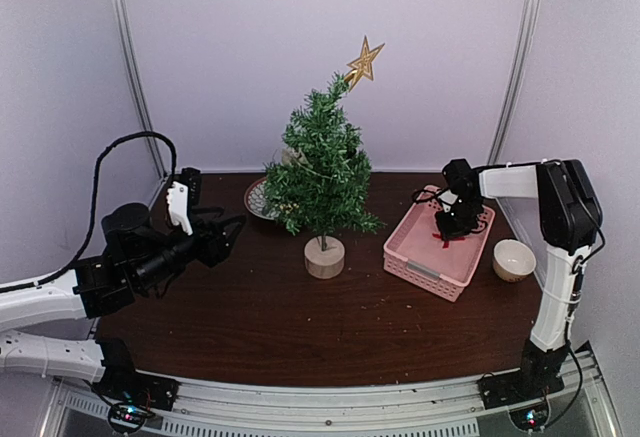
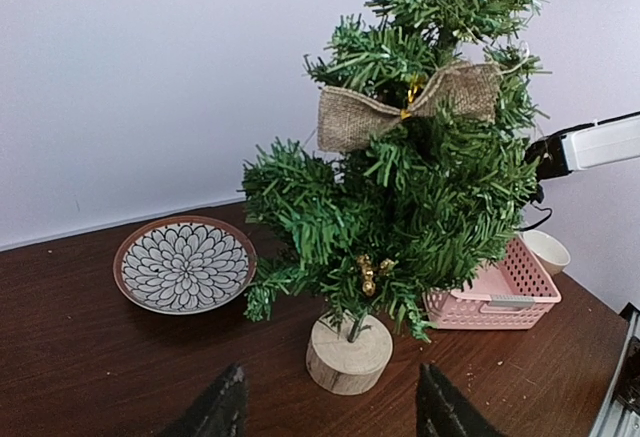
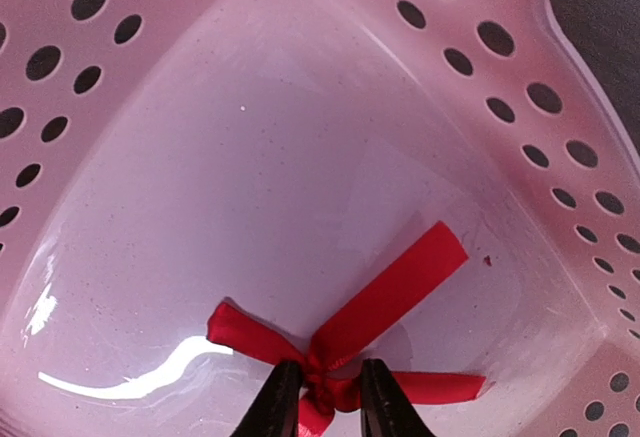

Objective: Decorate the small christmas tree

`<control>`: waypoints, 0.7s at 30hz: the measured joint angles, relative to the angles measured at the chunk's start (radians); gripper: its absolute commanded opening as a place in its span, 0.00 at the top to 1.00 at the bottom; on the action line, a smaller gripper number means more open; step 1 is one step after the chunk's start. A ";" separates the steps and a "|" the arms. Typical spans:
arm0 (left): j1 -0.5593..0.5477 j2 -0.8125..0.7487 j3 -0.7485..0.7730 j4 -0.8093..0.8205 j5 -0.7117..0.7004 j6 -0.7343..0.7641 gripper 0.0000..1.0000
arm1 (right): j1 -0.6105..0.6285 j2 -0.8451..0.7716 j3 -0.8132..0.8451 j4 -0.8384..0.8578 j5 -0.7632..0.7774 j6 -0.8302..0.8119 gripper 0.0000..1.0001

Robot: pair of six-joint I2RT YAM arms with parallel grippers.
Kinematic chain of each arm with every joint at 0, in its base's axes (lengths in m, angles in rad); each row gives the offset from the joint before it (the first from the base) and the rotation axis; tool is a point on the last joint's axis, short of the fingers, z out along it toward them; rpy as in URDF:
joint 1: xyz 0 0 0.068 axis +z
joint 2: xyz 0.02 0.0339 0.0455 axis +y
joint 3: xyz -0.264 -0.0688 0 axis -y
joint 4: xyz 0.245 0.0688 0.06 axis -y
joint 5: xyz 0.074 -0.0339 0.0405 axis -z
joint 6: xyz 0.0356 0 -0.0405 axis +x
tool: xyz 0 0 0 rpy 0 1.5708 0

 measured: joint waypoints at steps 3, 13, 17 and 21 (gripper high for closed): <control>0.000 -0.002 -0.001 0.000 -0.004 0.000 0.42 | -0.001 0.017 0.023 -0.012 -0.011 0.000 0.90; 0.000 -0.018 -0.004 -0.003 -0.015 0.007 0.41 | -0.003 -0.055 -0.042 0.008 -0.130 0.033 1.00; 0.000 -0.030 -0.008 -0.006 -0.015 0.007 0.41 | 0.015 -0.267 -0.148 0.034 -0.212 0.090 1.00; 0.000 -0.042 -0.013 -0.004 -0.015 0.006 0.41 | 0.088 -0.505 -0.169 0.106 -0.287 0.172 1.00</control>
